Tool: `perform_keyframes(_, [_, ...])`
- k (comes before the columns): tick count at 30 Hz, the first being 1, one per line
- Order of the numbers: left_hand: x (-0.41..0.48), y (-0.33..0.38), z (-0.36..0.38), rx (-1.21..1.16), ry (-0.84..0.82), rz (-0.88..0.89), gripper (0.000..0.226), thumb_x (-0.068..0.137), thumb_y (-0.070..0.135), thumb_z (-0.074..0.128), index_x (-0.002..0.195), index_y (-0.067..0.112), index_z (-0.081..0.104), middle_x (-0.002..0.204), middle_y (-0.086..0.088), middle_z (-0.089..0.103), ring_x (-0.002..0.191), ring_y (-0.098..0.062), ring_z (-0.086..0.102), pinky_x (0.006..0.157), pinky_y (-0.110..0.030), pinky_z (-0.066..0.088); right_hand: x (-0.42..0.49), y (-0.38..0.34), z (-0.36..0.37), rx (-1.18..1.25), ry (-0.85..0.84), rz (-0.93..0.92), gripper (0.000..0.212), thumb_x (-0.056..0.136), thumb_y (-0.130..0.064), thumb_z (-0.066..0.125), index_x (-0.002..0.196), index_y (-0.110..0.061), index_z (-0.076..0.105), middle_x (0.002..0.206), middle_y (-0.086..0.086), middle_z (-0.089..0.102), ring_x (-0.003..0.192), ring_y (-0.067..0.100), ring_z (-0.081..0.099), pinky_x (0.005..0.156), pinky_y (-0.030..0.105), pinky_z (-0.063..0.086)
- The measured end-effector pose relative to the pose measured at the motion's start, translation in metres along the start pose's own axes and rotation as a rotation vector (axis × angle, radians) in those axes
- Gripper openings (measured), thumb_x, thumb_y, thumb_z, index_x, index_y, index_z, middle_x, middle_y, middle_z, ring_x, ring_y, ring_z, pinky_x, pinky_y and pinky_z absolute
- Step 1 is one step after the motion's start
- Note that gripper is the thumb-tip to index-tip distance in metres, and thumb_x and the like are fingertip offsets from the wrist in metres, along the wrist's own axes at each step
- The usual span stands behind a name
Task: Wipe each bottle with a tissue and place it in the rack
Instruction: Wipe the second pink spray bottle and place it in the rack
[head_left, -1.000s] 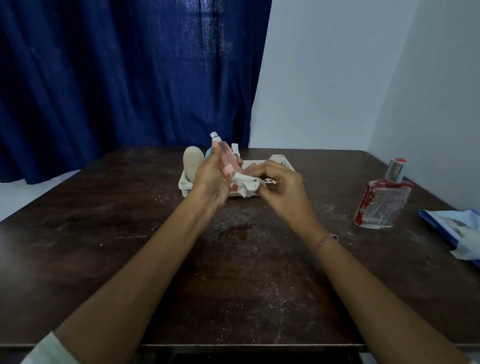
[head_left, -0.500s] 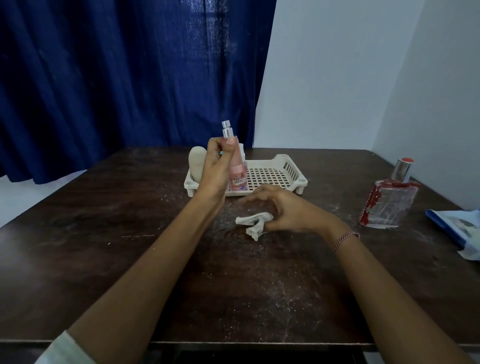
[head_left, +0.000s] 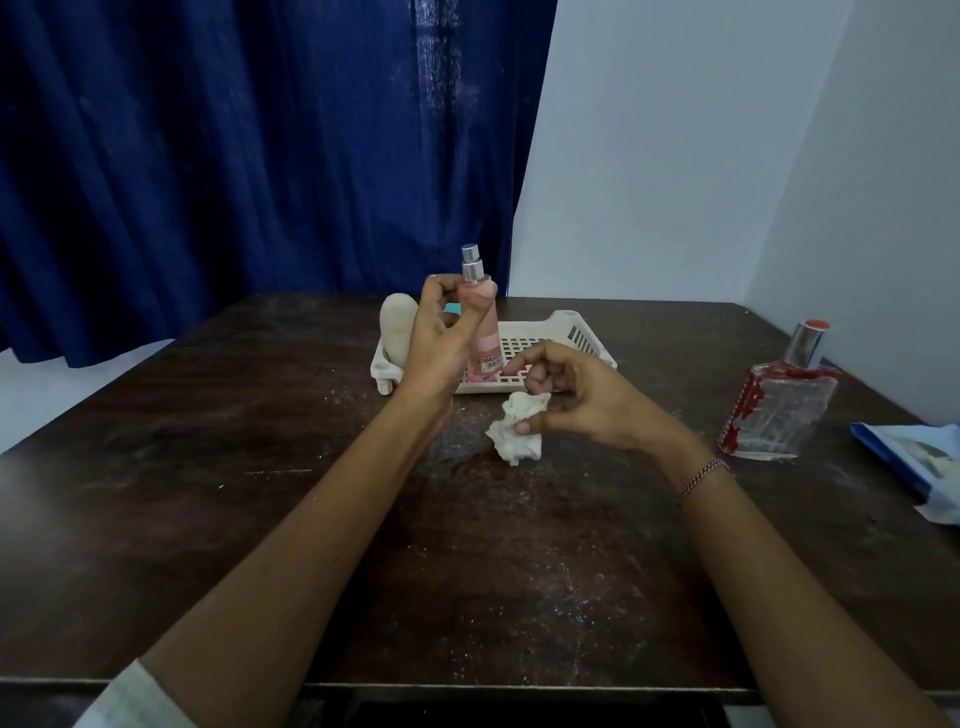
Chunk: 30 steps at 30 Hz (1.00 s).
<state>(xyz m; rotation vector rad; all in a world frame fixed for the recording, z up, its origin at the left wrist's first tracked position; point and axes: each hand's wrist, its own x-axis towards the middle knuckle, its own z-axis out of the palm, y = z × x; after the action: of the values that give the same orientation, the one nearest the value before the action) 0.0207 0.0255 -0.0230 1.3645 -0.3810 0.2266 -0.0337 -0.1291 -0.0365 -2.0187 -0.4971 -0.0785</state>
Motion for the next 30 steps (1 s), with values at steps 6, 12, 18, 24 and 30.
perform_keyframes(6, [-0.001, 0.001, 0.001, 0.03, 0.013, 0.039, 0.026, 0.09, 0.031, 0.06, 0.11, 0.02, 0.049, 0.107, 0.009, 0.055, 0.091, -0.001, 0.053, 0.064, -0.004, 0.044, 0.001, 0.004, 0.0, -0.026, -0.01, 0.016, 0.047, 0.072, 0.008, 0.071, 0.104, -0.023, 0.055, 0.085, 0.004, 0.067, 0.077, 0.013, 0.066, 0.078, 0.026, 0.054])
perform_keyframes(12, [0.0, 0.0, 0.0, 0.068, 0.023, 0.067, 0.03, 0.087, 0.03, 0.065, 0.11, 0.02, 0.05, 0.11, 0.004, 0.058, 0.096, -0.008, 0.054, 0.078, -0.017, 0.043, 0.003, 0.001, 0.0, -0.079, 0.091, 0.006, 0.03, 0.084, 0.005, 0.058, 0.099, -0.022, 0.062, 0.093, 0.001, 0.07, 0.083, 0.017, 0.066, 0.074, 0.028, 0.054])
perform_keyframes(18, [-0.004, -0.003, 0.005, 0.177, 0.039, 0.097, 0.033, 0.08, 0.029, 0.073, 0.097, 0.017, 0.048, 0.101, -0.001, 0.058, 0.085, -0.007, 0.056, 0.066, -0.011, 0.046, 0.01, 0.008, 0.014, -0.381, 0.559, -0.176, 0.033, 0.074, -0.027, 0.077, 0.095, -0.013, 0.055, 0.087, -0.002, 0.053, 0.076, 0.007, 0.05, 0.063, 0.009, 0.037])
perform_keyframes(24, [-0.012, -0.008, 0.014, 0.249, -0.043, 0.11, 0.031, 0.078, 0.032, 0.074, 0.089, 0.024, 0.046, 0.094, 0.005, 0.06, 0.089, -0.007, 0.059, 0.073, -0.023, 0.053, 0.016, 0.017, 0.018, -0.477, 0.695, -0.207, 0.033, 0.076, -0.025, 0.075, 0.098, -0.011, 0.055, 0.093, 0.001, 0.055, 0.08, 0.01, 0.052, 0.067, 0.02, 0.042])
perform_keyframes(30, [-0.015, -0.017, 0.011, 0.31, -0.152, 0.052, 0.026, 0.096, 0.037, 0.045, 0.105, 0.013, 0.051, 0.1, -0.001, 0.065, 0.093, -0.013, 0.063, 0.082, -0.031, 0.055, 0.024, 0.02, 0.009, -0.445, 0.674, -0.088, 0.031, 0.077, -0.02, 0.075, 0.104, -0.009, 0.065, 0.096, 0.003, 0.065, 0.083, 0.01, 0.059, 0.069, 0.016, 0.048])
